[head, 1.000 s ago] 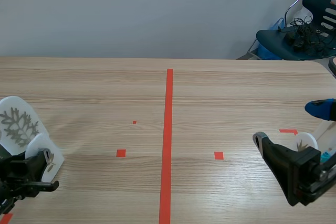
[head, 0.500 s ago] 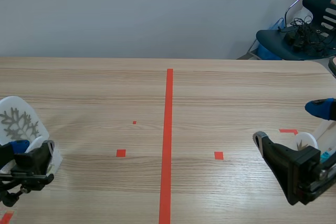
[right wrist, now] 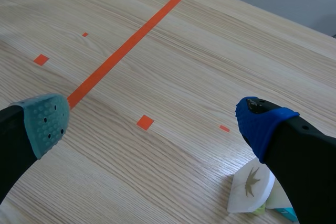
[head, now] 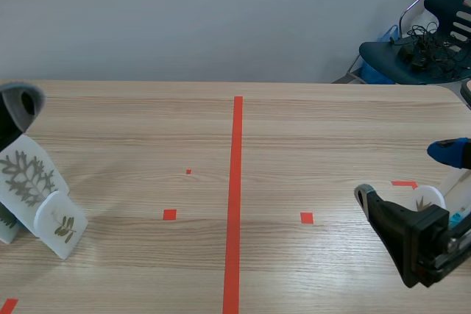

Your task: Do the leaf sorting experiment

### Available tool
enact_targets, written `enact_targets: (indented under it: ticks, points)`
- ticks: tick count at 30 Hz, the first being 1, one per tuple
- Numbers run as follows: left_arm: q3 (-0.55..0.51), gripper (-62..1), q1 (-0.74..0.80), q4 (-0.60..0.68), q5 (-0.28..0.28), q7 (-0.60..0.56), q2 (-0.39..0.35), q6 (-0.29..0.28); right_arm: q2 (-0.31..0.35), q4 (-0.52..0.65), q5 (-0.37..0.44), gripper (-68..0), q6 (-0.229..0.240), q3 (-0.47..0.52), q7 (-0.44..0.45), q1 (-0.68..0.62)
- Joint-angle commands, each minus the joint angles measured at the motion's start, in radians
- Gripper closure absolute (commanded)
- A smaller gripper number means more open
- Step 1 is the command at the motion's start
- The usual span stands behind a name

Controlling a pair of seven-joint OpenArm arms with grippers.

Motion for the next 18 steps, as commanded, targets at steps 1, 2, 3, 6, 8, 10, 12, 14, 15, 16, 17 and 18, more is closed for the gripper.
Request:
enact_targets:
  ticks: [1, 2, 3, 6, 8, 10, 12, 14, 15, 16, 17, 18]
  points:
    - [0.024, -62.3, -0.016, 0.002, -0.013, -0.01, -0.018, -0.002, 0.002, 0.017, 0.008, -67.9, 0.0, 0.011, 0.015, 0.012]
    - [0.031, -62.3, -0.016, 0.015, -0.013, -0.01, -0.026, -0.002, 0.002, 0.017, 0.008, -67.9, 0.0, 0.011, 0.015, 0.012]
    - [0.041, -62.3, -0.016, 0.022, -0.013, -0.01, -0.033, -0.002, 0.002, 0.017, 0.008, -67.9, 0.0, 0.011, 0.015, 0.012]
    - [0.079, -62.3, -0.016, 0.014, 0.011, 0.002, -0.054, -0.002, 0.002, 0.017, 0.008, -67.9, 0.0, 0.011, 0.016, 0.014]
    - [0.112, -62.3, -0.016, 0.001, 0.053, 0.013, -0.068, -0.002, 0.002, 0.017, 0.008, -67.9, 0.0, 0.011, 0.016, 0.014]
    - [0.15, -62.3, -0.016, -0.022, 0.086, 0.013, -0.081, -0.002, 0.002, 0.017, 0.009, -67.9, 0.0, 0.011, 0.016, 0.014]
    - [0.188, -62.3, -0.019, -0.05, 0.105, 0.013, -0.09, -0.002, 0.002, 0.017, 0.023, -67.9, 0.0, 0.011, 0.016, 0.014]
    - [0.226, -62.3, -0.028, -0.087, 0.117, 0.012, -0.095, -0.002, 0.002, 0.017, 0.024, -67.9, 0.001, 0.012, 0.016, 0.014]
    - [0.241, -62.3, -0.038, -0.11, 0.122, 0.012, -0.095, 0.024, 0.002, 0.017, 0.024, -67.9, 0.001, 0.012, 0.016, 0.014]
    - [0.253, -62.3, -0.053, -0.137, 0.124, 0.012, -0.095, 0.049, 0.002, 0.017, 0.024, -67.9, 0.001, 0.012, 0.016, 0.014]
    - [0.259, -62.3, -0.069, -0.163, 0.123, 0.012, -0.095, 0.068, 0.002, 0.017, 0.024, -67.9, 0.001, 0.012, 0.015, 0.014]
    - [0.26, -62.3, -0.087, -0.187, 0.123, 0.012, -0.095, 0.079, 0.002, 0.017, 0.024, -67.9, 0.001, 0.012, 0.015, 0.014]
